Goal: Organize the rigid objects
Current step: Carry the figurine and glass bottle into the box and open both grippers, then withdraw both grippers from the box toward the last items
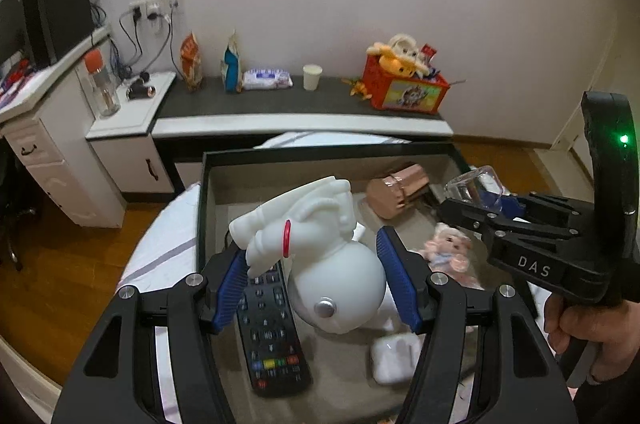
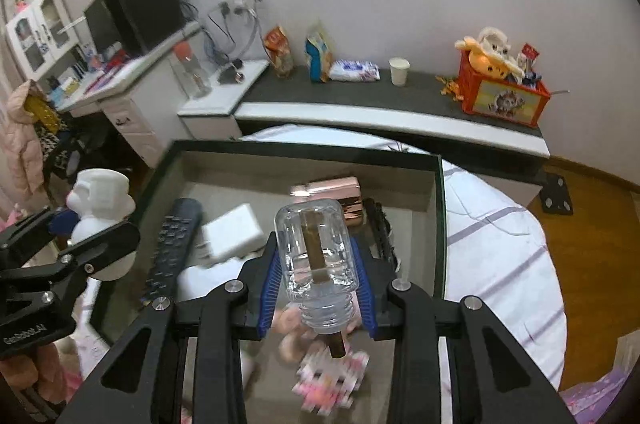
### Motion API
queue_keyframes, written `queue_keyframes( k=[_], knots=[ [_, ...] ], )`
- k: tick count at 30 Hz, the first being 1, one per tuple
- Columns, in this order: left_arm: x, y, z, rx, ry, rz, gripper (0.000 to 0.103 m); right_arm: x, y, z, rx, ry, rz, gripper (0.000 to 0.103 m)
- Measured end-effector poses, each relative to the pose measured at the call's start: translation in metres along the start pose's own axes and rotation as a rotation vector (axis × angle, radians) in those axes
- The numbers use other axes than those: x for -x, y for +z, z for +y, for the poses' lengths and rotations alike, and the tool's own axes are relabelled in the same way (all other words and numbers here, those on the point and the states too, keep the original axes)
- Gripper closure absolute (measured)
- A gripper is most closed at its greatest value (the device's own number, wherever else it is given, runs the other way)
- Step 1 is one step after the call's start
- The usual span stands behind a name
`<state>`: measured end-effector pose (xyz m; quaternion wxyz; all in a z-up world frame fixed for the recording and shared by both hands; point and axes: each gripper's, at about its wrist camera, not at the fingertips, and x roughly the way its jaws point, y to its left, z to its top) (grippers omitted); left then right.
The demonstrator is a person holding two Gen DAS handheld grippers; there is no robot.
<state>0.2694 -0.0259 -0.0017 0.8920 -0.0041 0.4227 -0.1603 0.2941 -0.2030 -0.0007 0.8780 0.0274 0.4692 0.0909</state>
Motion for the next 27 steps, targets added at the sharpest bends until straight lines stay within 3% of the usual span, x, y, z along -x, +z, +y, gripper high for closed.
queue_keyframes(
  k=[8,10,12,14,16,22,23,27],
  knots=[
    [-0.034,-0.002,-0.003,-0.009,0.019,0.064,0.038,-0.019,-0.003,0.000,0.015,-0.030,0.035,0.067],
    [-0.030,-0.002,-0.003,-0.007,0.026,0.057,0.033,-0.014,-0.004,0.003,0.029,-0.033,0.021,0.050],
    [-0.021,-0.002,-0.003,-0.007,0.029,0.037,0.022,-0.006,-0.004,0.004,0.030,-0.033,-0.006,0.026],
    [-0.009,-0.003,-0.005,-0.013,0.046,0.013,0.006,0.000,-0.004,0.008,0.033,-0.027,-0.019,0.023],
    [0.002,-0.003,-0.006,-0.020,0.056,-0.007,0.000,0.009,-0.005,0.012,0.037,-0.037,-0.028,0.021],
    [0.048,-0.014,-0.017,-0.055,0.114,-0.060,0.000,0.045,-0.020,0.015,-0.010,-0.080,-0.082,0.012],
    [0.055,-0.017,-0.019,-0.056,0.114,-0.069,0.000,0.052,-0.024,0.014,-0.022,-0.075,-0.097,0.000],
    [0.087,-0.034,-0.027,-0.057,0.108,-0.104,0.000,0.084,-0.047,0.018,-0.046,-0.066,-0.154,0.000]
  ],
)
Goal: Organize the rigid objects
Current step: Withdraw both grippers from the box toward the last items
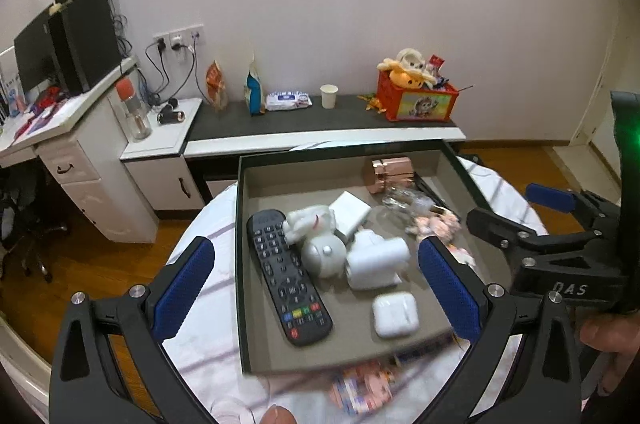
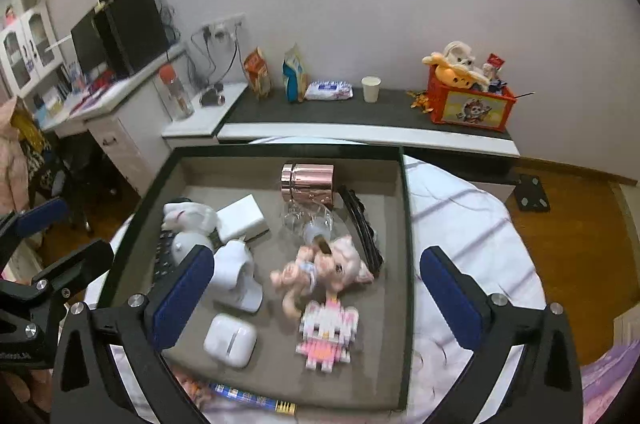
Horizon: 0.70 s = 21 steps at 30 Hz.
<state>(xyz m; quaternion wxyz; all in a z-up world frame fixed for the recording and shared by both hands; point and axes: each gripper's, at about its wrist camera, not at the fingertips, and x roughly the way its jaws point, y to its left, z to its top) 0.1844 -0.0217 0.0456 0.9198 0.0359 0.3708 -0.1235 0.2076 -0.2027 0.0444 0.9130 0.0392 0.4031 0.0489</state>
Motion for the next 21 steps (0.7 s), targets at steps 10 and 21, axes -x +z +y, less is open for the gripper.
queue_keyframes(
  k=[10,21],
  knots=[
    [0.072,-0.046,-0.014,0.011,0.007,-0.057,0.000,0.081,-0.044,-0.004,-0.033,-0.006,-0.110,0.000],
    [0.097,-0.094,-0.013,0.085,0.050,-0.028,0.000,0.102,-0.088,0.002,-0.043,-0.015,-0.069,0.000]
  ],
)
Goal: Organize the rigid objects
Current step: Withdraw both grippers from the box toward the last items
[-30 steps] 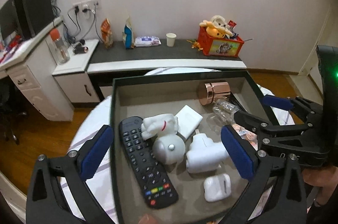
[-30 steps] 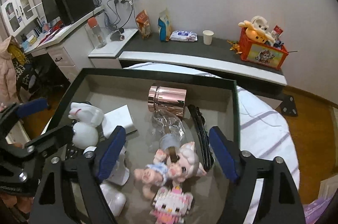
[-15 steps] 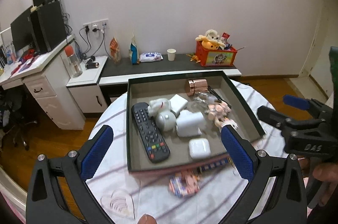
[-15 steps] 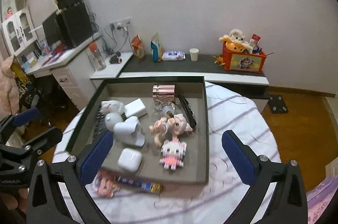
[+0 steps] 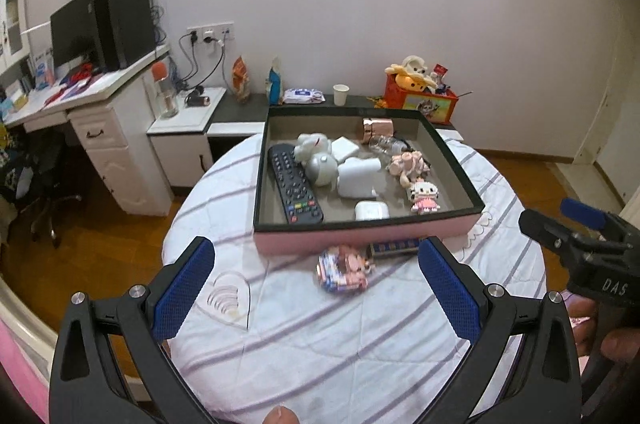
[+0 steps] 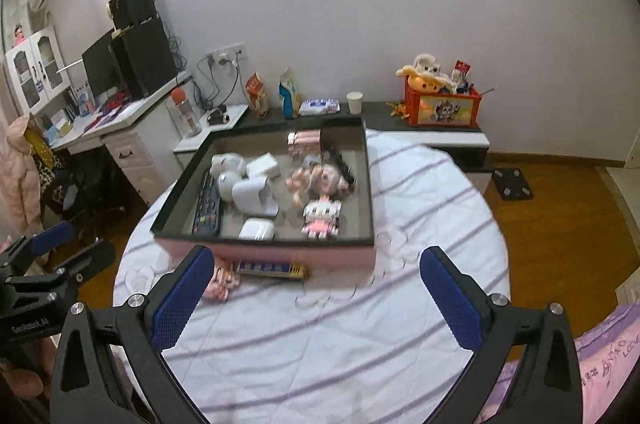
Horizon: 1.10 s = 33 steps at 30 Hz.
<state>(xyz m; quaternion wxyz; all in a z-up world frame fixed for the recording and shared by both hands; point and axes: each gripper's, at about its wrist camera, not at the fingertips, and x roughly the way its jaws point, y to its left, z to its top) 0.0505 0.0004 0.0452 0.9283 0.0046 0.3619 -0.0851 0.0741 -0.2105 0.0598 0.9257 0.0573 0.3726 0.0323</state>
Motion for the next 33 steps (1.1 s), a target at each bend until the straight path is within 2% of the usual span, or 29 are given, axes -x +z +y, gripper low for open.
queue_keyframes(
  k=[9,22,33],
  knots=[
    [0.003,-0.026,0.001,0.015,0.006,0.037,0.000,0.012,-0.013,0.016,0.042,0.019,-0.002,0.000],
    [0.009,-0.037,0.003,0.023,0.000,0.047,0.000,0.022,-0.020,0.018,0.045,0.008,-0.007,0.000],
    [-0.021,-0.049,-0.007,0.010,-0.015,0.108,0.000,0.011,-0.026,0.009,0.028,-0.010,0.031,0.000]
  ],
)
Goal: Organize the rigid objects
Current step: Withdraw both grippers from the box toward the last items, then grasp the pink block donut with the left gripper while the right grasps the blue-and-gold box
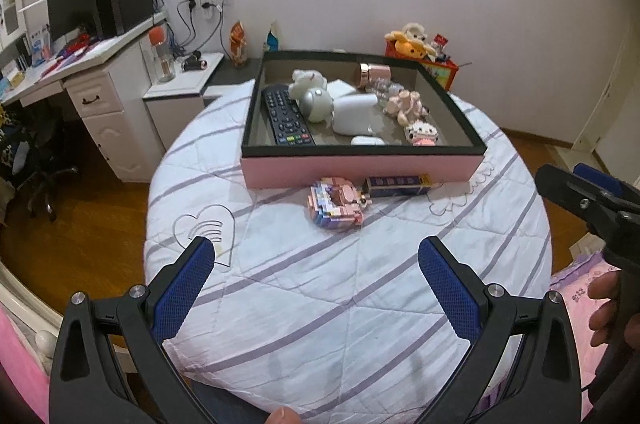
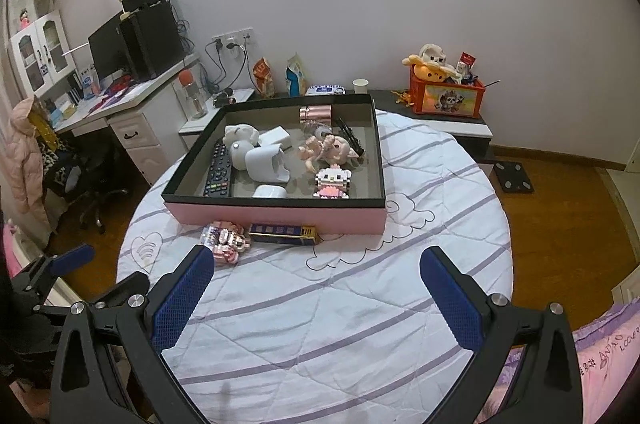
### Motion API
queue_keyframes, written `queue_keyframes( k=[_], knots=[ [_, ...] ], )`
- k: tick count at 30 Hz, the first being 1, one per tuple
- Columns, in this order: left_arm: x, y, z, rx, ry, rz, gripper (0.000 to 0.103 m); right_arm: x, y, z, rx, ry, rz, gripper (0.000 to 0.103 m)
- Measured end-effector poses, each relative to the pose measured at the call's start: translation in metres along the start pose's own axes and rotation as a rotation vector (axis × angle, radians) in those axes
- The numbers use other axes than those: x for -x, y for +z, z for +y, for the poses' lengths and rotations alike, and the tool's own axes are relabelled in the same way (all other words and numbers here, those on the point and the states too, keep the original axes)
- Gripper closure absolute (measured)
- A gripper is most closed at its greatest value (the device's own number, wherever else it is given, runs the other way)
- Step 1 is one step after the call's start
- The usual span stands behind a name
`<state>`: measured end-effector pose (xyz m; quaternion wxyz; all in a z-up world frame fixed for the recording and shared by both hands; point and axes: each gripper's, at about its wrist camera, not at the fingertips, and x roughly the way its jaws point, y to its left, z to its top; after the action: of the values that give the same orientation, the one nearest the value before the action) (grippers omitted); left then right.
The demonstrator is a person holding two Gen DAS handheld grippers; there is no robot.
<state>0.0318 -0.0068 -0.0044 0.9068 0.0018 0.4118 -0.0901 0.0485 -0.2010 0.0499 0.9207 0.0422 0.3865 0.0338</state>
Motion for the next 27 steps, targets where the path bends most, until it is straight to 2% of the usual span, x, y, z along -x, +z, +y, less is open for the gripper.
queue_keyframes(
  k=[13,21,27],
  knots=[
    [-0.080,0.008,-0.007,-0.001,0.005,0.077,0.000,-0.030,0.000,-0.012,-0.021,-0.013,0.062,0.000],
    [-0.134,0.014,-0.008,-0.015,0.062,0.148,0.000,-0.047,0.001,-0.024,-0.042,-0.029,0.095,0.000],
    [-0.147,0.017,-0.015,-0.042,0.069,0.154,0.000,-0.058,0.000,-0.028,-0.050,-0.034,0.119,0.000]
  ],
)
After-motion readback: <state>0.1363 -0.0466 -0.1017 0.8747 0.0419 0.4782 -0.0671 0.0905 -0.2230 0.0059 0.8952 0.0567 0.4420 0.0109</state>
